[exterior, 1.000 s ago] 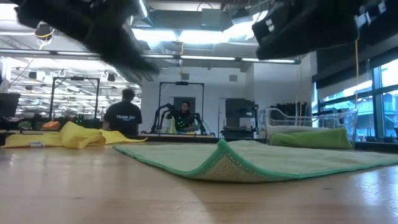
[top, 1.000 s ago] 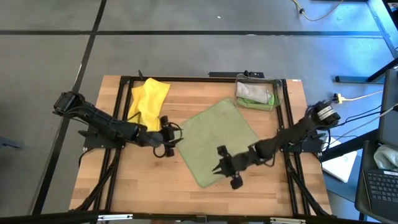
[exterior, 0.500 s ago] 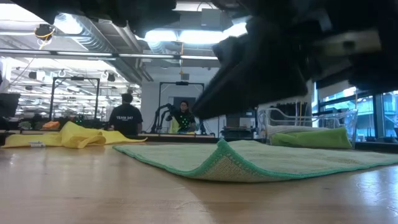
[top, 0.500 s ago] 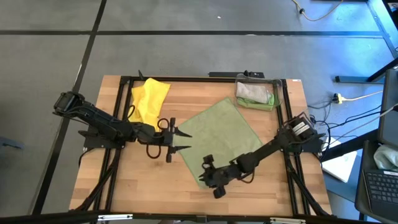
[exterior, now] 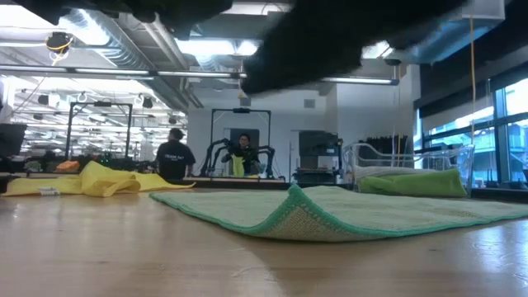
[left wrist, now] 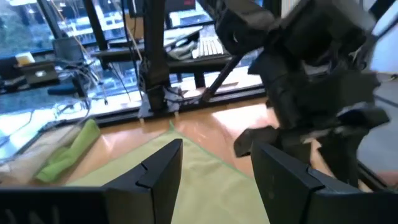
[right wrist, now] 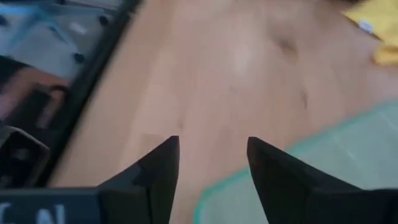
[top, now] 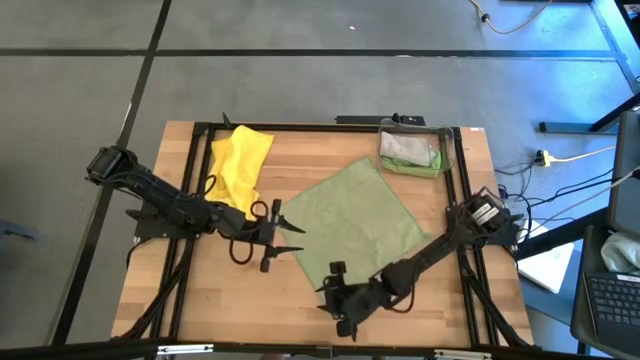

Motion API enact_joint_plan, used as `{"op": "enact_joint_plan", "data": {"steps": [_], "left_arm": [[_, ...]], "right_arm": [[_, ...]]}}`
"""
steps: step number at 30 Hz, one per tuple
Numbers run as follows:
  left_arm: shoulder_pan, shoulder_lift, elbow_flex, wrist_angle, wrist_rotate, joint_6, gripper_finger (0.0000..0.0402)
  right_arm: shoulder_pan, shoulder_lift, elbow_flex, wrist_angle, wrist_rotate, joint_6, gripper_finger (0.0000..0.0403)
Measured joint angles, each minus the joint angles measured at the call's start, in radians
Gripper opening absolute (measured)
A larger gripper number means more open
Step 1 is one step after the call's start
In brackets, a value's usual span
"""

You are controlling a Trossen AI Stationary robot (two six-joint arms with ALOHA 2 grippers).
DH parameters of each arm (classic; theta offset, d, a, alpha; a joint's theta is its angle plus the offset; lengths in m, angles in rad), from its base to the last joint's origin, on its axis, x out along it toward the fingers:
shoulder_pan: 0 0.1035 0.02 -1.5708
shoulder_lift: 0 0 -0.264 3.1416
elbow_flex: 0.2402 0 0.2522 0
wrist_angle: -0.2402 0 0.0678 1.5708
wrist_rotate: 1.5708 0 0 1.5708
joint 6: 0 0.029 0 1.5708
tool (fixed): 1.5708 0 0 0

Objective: Fold microfiber towels
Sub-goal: Fold the light green cloth

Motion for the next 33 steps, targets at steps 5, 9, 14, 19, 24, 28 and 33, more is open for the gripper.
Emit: {"op": "enact_joint_plan", "data": {"steps": [5,9,14,19,24,28,33], "left_arm": [[0.002,0.000,0.000,0.008,-0.002,0.034,0.0185],[0.011,0.000,0.000,0.009,-0.003,0.037,0.0185],[0.010,0.000,0.000,0.014,-0.001,0.035,0.0185],[0.013,0.000,0.000,0.015,-0.003,0.034,0.0185],[0.026,0.000,0.000,0.012,-0.006,0.022,0.0185],[0.028,0.000,0.000,-0.006,-0.004,0.005,0.0185],[0.028,0.000,0.000,-0.011,-0.004,0.004,0.0185]], "right_arm": [[0.031,0.029,0.000,-0.030,0.126,0.031,0.0181],[0.035,0.070,0.000,-0.031,0.068,0.055,0.0167],[0.037,0.114,-0.002,-0.031,0.020,0.067,0.0164],[0.039,0.114,-0.002,-0.044,0.061,0.060,0.0166],[0.039,0.114,-0.002,-0.073,0.067,0.082,0.0145],[0.039,0.114,-0.002,-0.084,0.064,0.091,0.0106],[0.039,0.114,-0.002,-0.099,0.062,0.107,0.0042]]}}
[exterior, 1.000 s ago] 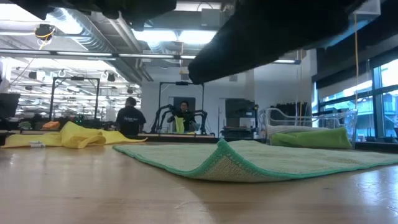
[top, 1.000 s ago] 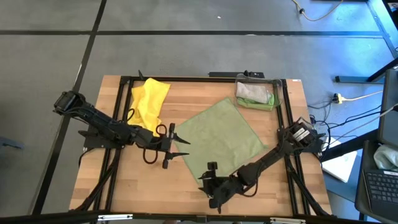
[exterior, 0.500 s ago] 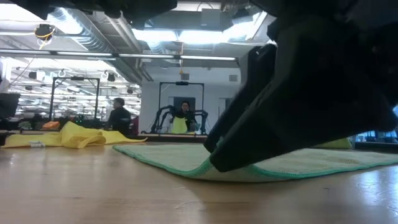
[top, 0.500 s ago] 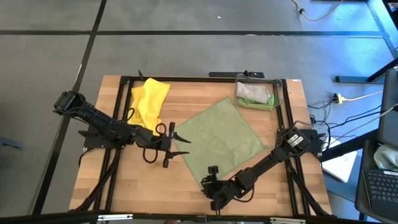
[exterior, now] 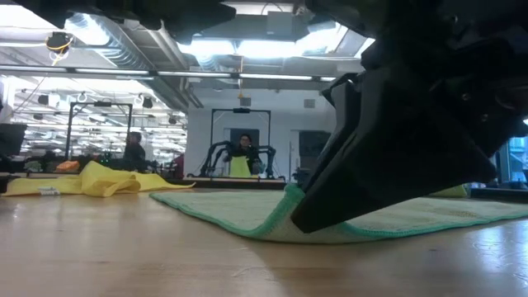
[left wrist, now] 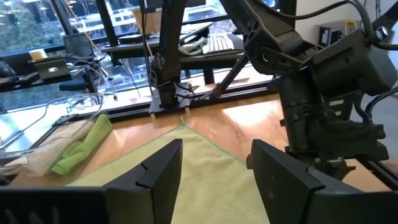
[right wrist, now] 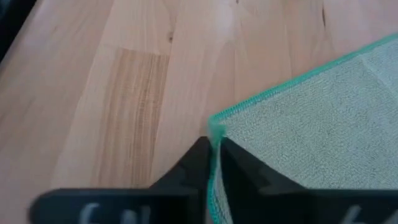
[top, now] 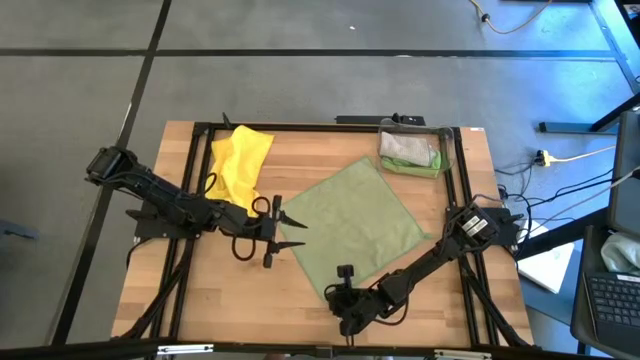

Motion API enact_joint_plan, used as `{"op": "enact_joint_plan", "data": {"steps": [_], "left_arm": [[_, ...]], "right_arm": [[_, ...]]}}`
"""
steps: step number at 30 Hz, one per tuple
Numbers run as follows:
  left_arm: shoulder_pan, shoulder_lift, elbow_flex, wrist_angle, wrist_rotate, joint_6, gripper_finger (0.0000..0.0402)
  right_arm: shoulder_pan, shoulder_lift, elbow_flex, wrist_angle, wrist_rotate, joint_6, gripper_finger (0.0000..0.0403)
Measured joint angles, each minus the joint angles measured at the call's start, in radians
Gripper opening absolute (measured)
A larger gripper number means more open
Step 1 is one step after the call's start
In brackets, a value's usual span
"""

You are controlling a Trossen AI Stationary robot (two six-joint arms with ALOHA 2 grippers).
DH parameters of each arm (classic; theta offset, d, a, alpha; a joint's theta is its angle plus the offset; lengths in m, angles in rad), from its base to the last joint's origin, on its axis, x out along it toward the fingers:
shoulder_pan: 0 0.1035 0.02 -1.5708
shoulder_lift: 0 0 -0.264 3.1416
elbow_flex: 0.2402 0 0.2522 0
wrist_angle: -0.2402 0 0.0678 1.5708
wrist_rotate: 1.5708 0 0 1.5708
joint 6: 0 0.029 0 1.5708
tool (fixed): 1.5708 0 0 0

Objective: Fold microfiber towels
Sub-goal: Fold the light green cloth

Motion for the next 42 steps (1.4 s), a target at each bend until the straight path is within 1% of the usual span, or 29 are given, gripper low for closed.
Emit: {"op": "enact_joint_plan", "data": {"steps": [2,3,8,13,18,21,23,28,31,36,40,42], "left_arm": [[0.000,0.000,0.000,0.000,0.000,0.000,0.0185],[0.000,0.000,0.000,0.000,0.000,0.000,0.0185],[0.000,0.000,0.000,-0.005,0.000,0.001,0.0185],[0.000,0.000,0.000,-0.008,0.000,0.025,0.0185],[0.013,0.000,0.000,-0.008,0.000,0.027,0.0185],[0.016,0.000,0.000,-0.008,0.000,0.027,0.0185],[0.016,0.000,0.000,-0.013,0.000,0.027,0.0184],[0.016,0.000,0.000,-0.016,0.000,0.027,0.0185],[0.016,0.000,0.000,-0.016,0.000,0.027,0.0185],[0.016,0.000,0.000,-0.015,0.000,0.027,0.0185],[0.016,0.000,0.000,-0.015,0.000,0.028,0.0185],[0.016,0.000,0.000,-0.015,0.000,0.028,0.0185]], "right_arm": [[0.000,0.000,0.000,0.000,0.000,0.000,0.0015],[0.000,0.000,0.000,0.000,0.000,-0.002,0.0010],[0.000,0.000,0.000,0.004,0.002,0.002,0.0018],[0.000,0.000,0.000,0.034,0.006,0.001,0.0006],[0.000,0.000,0.000,0.038,0.007,0.002,0.0012],[0.000,0.000,0.000,0.051,0.006,0.000,0.0007],[0.001,0.000,0.000,0.082,-0.022,-0.012,0.0005],[0.006,0.000,0.001,0.203,-0.211,-0.075,0.0012],[0.008,-0.001,0.002,0.246,-0.260,-0.077,0.0012],[0.013,-0.001,0.002,0.246,-0.249,-0.065,0.0004],[0.016,-0.015,0.002,0.207,-0.134,-0.033,0.0010],[0.020,-0.039,0.002,0.150,-0.059,-0.017,0.0011]]}}
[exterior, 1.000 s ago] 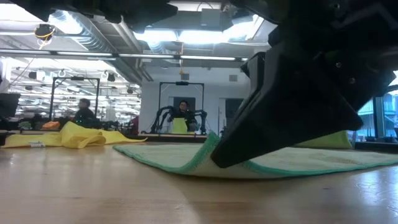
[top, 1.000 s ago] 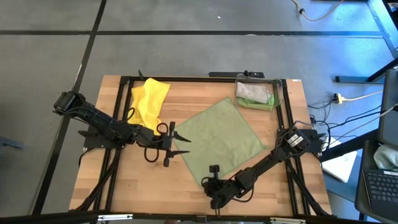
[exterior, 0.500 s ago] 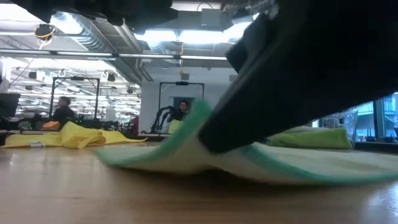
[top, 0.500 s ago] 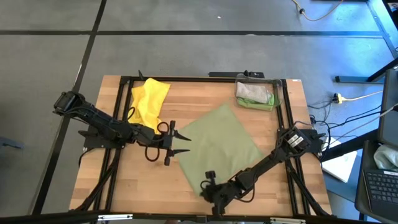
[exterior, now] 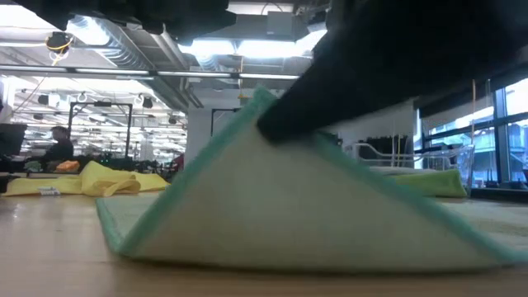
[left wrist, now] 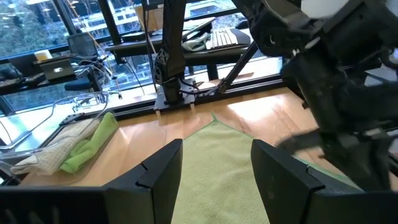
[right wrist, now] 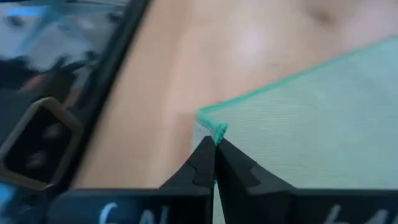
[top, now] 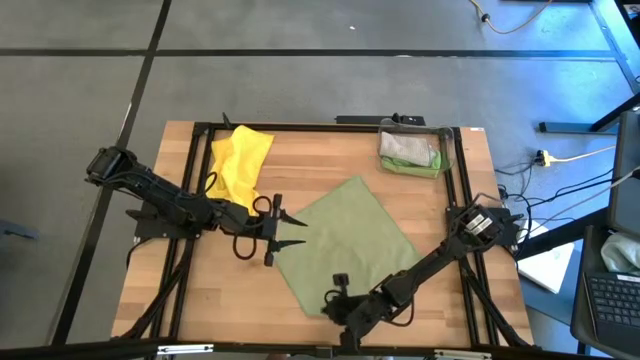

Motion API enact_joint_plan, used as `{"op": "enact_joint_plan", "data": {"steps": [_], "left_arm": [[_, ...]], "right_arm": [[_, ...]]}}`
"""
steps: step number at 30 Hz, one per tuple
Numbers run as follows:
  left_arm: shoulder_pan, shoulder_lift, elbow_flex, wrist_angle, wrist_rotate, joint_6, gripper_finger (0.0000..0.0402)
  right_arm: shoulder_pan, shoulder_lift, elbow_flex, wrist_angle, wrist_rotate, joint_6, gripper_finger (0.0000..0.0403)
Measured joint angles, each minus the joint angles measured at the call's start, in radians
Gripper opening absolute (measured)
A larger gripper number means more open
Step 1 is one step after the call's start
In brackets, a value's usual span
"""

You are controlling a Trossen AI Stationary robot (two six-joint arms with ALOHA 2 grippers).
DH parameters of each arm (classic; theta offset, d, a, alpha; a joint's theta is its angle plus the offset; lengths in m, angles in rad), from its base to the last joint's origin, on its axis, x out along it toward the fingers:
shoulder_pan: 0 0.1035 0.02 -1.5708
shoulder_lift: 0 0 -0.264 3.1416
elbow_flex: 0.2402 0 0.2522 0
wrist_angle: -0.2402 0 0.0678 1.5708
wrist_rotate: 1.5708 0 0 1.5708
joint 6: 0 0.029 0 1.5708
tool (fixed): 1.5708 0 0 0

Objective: Fold microfiber towels
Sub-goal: Fold the light green cloth

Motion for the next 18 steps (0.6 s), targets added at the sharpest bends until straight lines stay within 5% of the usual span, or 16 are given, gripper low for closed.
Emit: {"op": "enact_joint_plan", "data": {"steps": [10,18], "left_arm": [[0.000,0.000,0.000,0.000,0.000,0.011,0.0185],[0.000,0.000,0.000,0.000,0.000,0.010,0.0185]], "right_arm": [[0.090,-0.140,0.000,-0.449,0.370,0.326,0.0009],[0.144,-0.152,0.000,-0.674,0.372,0.561,0.0010]]}}
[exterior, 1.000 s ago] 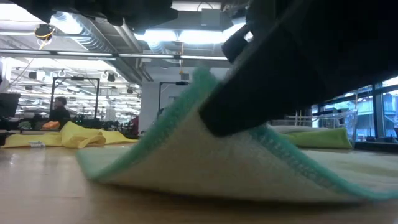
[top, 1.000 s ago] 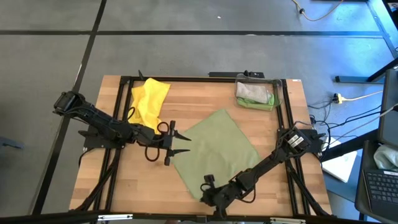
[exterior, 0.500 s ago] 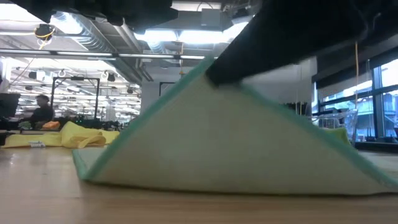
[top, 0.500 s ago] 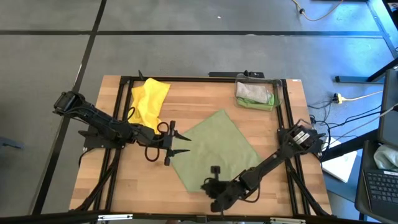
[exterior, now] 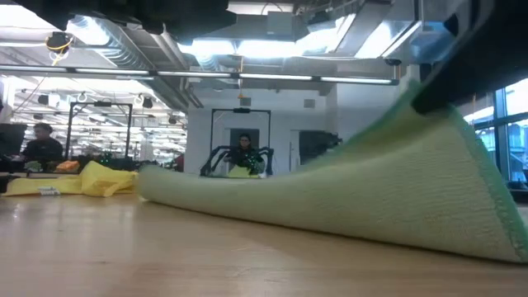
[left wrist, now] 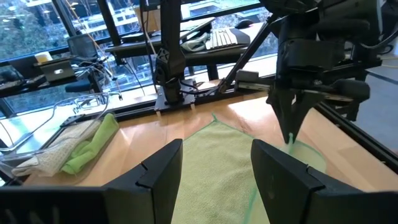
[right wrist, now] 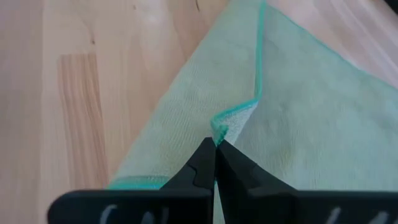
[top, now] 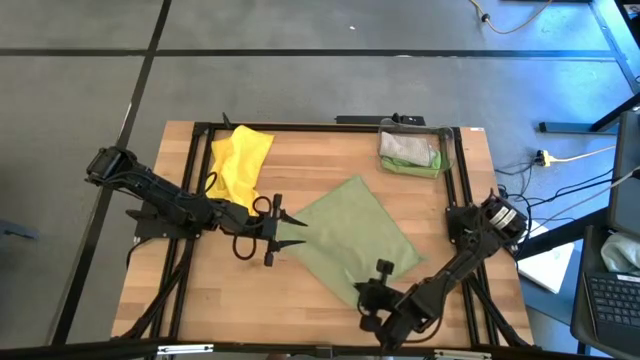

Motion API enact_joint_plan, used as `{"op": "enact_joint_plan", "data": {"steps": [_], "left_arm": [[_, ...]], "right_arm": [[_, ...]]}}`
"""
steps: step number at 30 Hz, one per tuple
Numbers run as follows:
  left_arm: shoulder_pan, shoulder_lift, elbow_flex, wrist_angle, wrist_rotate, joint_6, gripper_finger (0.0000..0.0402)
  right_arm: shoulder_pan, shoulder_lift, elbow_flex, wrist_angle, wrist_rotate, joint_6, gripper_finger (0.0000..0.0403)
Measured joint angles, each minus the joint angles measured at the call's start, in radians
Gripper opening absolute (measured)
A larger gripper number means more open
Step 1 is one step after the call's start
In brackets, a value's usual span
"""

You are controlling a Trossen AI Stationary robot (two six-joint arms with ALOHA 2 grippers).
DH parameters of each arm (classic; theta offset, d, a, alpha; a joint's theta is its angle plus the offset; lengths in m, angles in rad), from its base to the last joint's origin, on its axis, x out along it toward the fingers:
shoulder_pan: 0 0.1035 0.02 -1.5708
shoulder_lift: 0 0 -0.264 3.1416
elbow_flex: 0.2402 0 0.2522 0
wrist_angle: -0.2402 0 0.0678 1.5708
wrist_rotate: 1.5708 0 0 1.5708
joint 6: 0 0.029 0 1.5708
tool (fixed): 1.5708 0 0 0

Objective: Fold microfiber towels
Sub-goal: Fold the light green cloth

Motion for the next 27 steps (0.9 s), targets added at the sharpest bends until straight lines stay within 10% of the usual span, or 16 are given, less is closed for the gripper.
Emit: {"op": "enact_joint_plan", "data": {"steps": [18,27], "left_arm": [[0.073,0.000,0.000,-0.233,-0.107,-0.131,0.0185],[0.256,0.000,0.000,-0.421,0.214,-0.240,0.0185]], "right_arm": [[0.032,0.000,0.000,-0.067,-0.111,0.081,0.0011],[0.031,0.000,0.000,-0.016,-0.144,0.022,0.0011]]}}
